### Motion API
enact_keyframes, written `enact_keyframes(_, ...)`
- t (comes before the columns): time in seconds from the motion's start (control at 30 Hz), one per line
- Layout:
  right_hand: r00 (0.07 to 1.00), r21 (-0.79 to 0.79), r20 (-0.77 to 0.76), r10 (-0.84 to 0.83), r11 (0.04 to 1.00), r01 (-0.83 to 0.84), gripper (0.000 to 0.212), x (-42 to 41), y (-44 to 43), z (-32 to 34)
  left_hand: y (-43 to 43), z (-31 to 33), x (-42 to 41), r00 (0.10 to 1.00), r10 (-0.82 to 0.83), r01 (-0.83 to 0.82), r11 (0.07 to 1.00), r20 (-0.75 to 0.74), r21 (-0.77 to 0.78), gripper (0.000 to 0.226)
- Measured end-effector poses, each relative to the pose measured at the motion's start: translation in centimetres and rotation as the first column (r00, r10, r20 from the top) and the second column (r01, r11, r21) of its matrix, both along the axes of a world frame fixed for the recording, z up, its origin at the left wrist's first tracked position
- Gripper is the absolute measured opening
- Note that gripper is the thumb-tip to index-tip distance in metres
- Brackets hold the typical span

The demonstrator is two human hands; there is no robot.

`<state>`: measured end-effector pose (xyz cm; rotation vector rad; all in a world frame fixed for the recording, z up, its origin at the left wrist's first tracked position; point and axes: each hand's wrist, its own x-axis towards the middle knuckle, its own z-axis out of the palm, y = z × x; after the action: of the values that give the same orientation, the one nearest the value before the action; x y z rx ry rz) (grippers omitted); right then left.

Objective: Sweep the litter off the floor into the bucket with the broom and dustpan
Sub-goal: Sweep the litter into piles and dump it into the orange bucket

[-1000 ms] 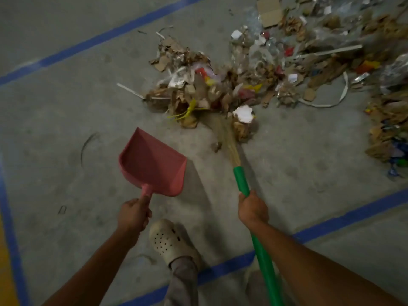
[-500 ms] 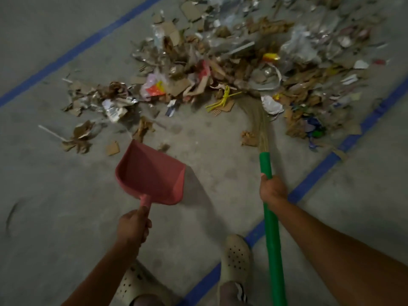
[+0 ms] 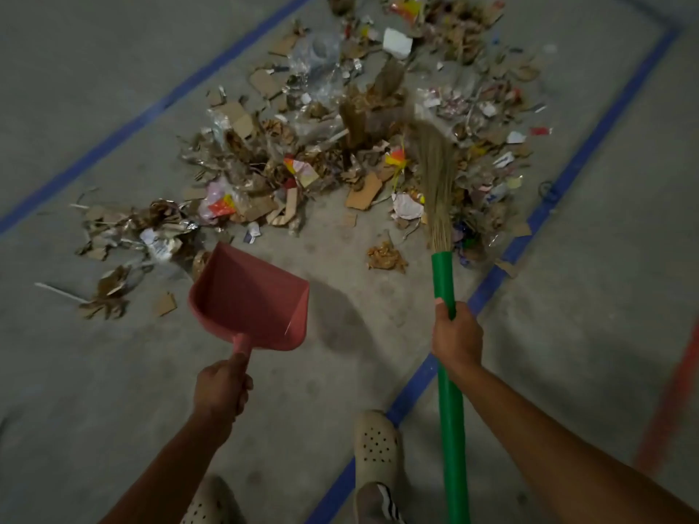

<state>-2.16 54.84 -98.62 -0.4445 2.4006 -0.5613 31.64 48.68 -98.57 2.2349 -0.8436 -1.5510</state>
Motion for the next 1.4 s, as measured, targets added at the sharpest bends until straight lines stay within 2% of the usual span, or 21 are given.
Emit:
enact_keyframes(0.2,0.995,-0.024,-0.011,0.101,0.995,-0.101,0.034,6.8,1.9,2.7,2.7,1.4,5.7,0.997,0.078,-0.078,0.996,0.004,0.03,0.05)
enact_keyframes(0.3,0.987,-0.068,0.043,0.154,0.986,-0.151,0.036,12.5,2.8,2.3,4.8,0.7,10.7,0.989,0.146,-0.145,0.989,-0.014,0.04,0.046)
enact_keyframes(0.4,0.972,-0.085,0.077,0.223,0.973,-0.216,0.037,20.0,3.7,1.3,7.5,0.3,17.3,0.977,0.212,-0.211,0.976,-0.009,0.058,0.049)
enact_keyframes(0.53,0.93,-0.13,0.132,0.344,0.936,-0.328,0.033,32.1,4.8,1.5,12.0,0.8,27.5,0.944,0.329,-0.328,0.943,-0.001,0.058,0.04)
enact_keyframes(0.7,0.823,-0.113,0.254,0.509,0.86,-0.497,0.033,46.8,7.2,1.2,18.2,1.5,40.6,0.892,0.451,-0.452,0.888,0.022,0.084,0.038)
enact_keyframes(0.9,0.63,-0.022,0.411,0.659,0.698,-0.716,0.028,60.9,9.6,-0.2,24.0,2.8,52.1,0.825,0.561,-0.565,0.82,0.065,0.089,0.047)
enact_keyframes(1.03,0.453,0.095,0.461,0.763,0.465,-0.88,0.033,67.6,9.9,-1.7,26.1,2.9,56.8,0.787,0.613,-0.617,0.783,0.075,0.082,0.042)
enact_keyframes(1.1,0.415,0.177,0.471,0.778,0.377,-0.909,0.033,69.1,9.5,-2.9,26.7,2.5,58.2,0.778,0.626,-0.628,0.772,0.053,0.096,0.046)
enact_keyframes(1.13,0.432,0.218,0.471,0.769,0.373,-0.902,0.034,69.2,9.1,-3.6,26.9,2.4,58.7,0.78,0.624,-0.626,0.774,0.047,0.102,0.05)
enact_keyframes(1.17,0.483,0.251,0.468,0.74,0.412,-0.876,0.038,69.1,8.6,-4.2,27.1,2.3,59.0,0.785,0.618,-0.619,0.778,0.049,0.105,0.054)
enact_keyframes(1.23,0.643,0.303,0.426,0.636,0.569,-0.764,0.043,67.9,7.5,-5.1,27.1,2.1,59.3,0.795,0.604,-0.606,0.788,0.054,0.11,0.057)
enact_keyframes(1.3,0.757,0.341,0.31,0.575,0.676,-0.653,0.045,66.0,6.1,-5.7,26.8,2.0,59.3,0.802,0.595,-0.596,0.795,0.05,0.109,0.055)
enact_keyframes(1.4,0.857,0.328,0.108,0.503,0.796,-0.508,0.05,62.8,4.1,-5.6,25.7,1.7,58.8,0.81,0.585,-0.585,0.802,0.041,0.116,0.051)
